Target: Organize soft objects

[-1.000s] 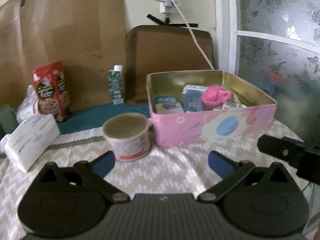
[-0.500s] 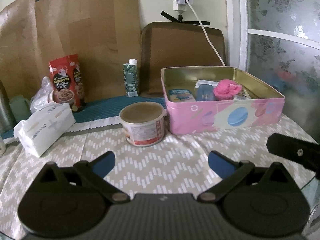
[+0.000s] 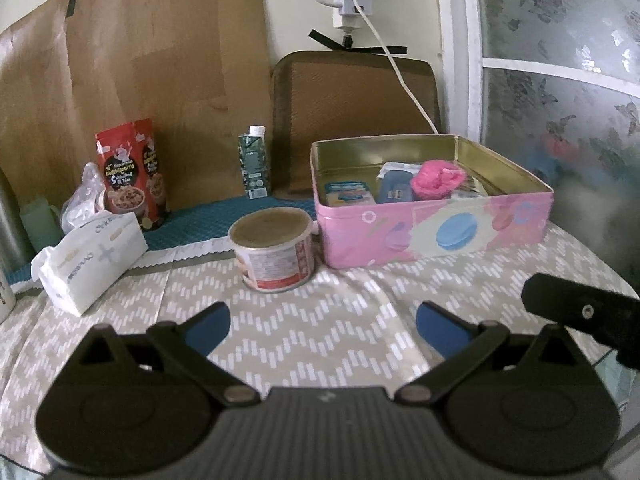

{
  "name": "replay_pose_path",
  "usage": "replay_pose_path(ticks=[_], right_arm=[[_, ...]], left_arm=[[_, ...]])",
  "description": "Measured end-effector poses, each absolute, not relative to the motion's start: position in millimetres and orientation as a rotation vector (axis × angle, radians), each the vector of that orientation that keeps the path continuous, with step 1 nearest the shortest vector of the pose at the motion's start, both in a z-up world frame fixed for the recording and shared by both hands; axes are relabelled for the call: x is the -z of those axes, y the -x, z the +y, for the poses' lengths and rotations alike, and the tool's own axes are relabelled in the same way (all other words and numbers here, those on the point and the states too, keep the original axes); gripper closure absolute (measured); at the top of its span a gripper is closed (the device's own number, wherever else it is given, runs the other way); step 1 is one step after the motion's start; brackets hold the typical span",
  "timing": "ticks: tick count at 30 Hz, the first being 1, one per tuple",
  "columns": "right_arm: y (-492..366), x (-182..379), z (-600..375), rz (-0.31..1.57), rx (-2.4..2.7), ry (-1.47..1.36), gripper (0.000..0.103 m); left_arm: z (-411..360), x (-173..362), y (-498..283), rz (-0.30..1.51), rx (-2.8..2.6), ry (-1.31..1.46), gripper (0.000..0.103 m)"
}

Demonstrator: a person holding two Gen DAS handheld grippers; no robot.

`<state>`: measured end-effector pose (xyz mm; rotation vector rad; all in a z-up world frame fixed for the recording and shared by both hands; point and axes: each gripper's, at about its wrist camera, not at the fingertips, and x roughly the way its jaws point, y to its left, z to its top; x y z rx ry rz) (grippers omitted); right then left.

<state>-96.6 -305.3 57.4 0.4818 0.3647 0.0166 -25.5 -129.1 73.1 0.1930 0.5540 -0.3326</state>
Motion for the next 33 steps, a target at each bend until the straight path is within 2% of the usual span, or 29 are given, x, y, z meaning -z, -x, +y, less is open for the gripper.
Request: replay_pose_path(ticks=[33], right_arm=[[114, -49, -313, 0.371, -0.021, -0.532, 0.019]], left_arm=[[-142, -67, 39, 0.594, 0.28, -0.237, 0.0]])
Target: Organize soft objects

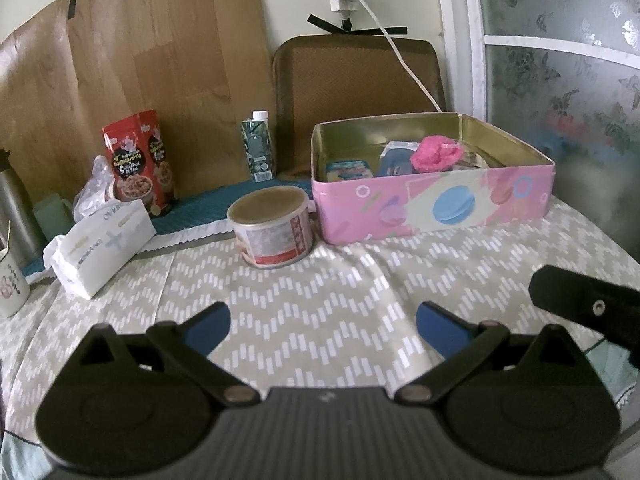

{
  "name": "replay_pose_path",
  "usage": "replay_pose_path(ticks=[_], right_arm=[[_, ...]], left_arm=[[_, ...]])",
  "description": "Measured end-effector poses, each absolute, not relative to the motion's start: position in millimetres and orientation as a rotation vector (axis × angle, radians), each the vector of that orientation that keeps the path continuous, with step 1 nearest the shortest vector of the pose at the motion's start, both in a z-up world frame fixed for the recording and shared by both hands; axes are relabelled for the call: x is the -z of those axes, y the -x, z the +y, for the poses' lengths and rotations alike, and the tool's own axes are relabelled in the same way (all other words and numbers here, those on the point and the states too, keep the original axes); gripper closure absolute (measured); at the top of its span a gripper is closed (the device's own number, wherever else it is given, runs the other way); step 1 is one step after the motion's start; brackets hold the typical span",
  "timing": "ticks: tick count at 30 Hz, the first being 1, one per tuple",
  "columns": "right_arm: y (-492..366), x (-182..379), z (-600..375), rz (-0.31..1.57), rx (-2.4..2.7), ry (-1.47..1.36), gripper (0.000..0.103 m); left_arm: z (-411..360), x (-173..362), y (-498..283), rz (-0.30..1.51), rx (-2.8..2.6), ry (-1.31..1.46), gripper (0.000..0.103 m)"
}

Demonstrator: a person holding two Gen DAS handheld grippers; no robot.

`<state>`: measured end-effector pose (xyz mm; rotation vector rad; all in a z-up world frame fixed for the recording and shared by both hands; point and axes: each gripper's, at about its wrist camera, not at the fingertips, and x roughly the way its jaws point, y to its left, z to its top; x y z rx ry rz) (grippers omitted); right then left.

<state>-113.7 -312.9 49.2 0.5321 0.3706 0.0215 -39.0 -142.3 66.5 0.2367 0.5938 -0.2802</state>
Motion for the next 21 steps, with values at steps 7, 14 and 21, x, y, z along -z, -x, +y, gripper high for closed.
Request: replay_pose_path(ticks=[7, 14, 21], right_arm=[[113.7, -47.6, -313.4, 0.374, -0.022, -0.535, 0.019], [113.9, -47.2, -313.6, 0.375, -0.022, -0.536, 0.019], [113.8, -47.8, -314.0, 0.376, -0.023, -0.536, 0.019]], left_arm=[[-143.0, -64.1, 38.9, 0.61, 0.283, -0.237, 0.0], [-144.9, -60.7, 38.6, 0.627, 0.289, -0.244, 0.0], [-145.6, -60.1, 38.2, 0.636, 0.289, -0.244, 0.0]])
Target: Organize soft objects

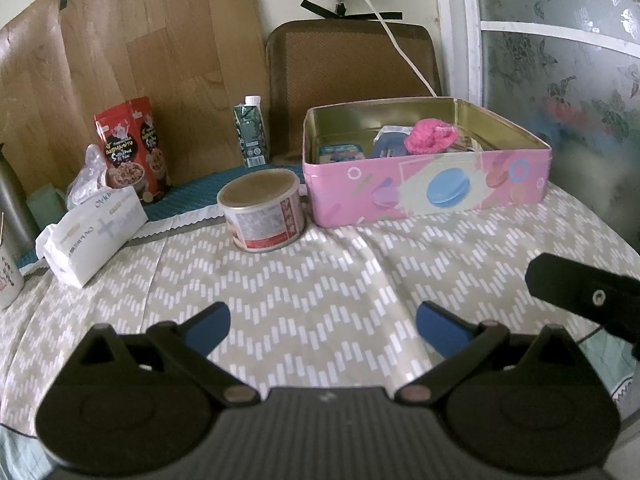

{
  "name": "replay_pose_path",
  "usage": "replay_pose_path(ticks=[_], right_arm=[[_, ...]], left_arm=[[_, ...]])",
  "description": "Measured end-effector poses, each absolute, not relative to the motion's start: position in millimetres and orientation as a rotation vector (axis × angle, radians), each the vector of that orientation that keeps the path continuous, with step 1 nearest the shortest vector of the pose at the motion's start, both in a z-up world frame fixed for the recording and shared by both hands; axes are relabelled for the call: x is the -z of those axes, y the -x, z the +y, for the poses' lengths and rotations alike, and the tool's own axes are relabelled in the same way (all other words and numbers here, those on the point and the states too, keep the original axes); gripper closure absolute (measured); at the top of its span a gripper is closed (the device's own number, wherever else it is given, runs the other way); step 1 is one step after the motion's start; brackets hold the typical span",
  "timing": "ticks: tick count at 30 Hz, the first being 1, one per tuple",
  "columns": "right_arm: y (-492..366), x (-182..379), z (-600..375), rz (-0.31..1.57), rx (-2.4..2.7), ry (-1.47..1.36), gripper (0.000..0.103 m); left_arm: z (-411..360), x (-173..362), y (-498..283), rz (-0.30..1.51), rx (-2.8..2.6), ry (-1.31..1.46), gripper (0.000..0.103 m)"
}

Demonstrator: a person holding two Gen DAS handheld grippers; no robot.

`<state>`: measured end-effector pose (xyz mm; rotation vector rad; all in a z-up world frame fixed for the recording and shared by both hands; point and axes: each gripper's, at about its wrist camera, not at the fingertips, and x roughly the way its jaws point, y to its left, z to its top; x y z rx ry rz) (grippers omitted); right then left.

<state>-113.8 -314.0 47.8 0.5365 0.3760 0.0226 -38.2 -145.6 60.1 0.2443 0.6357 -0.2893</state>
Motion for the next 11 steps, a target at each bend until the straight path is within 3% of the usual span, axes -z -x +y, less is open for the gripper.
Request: replay_pose_path(ticks=[11], right_arm=[[114.1, -44.8, -313.5, 0.38, -0.021, -0.533, 0.019]], left_arm=[[-139.9, -58.6, 33.1, 0.662, 0.306, -0.199, 0.0]])
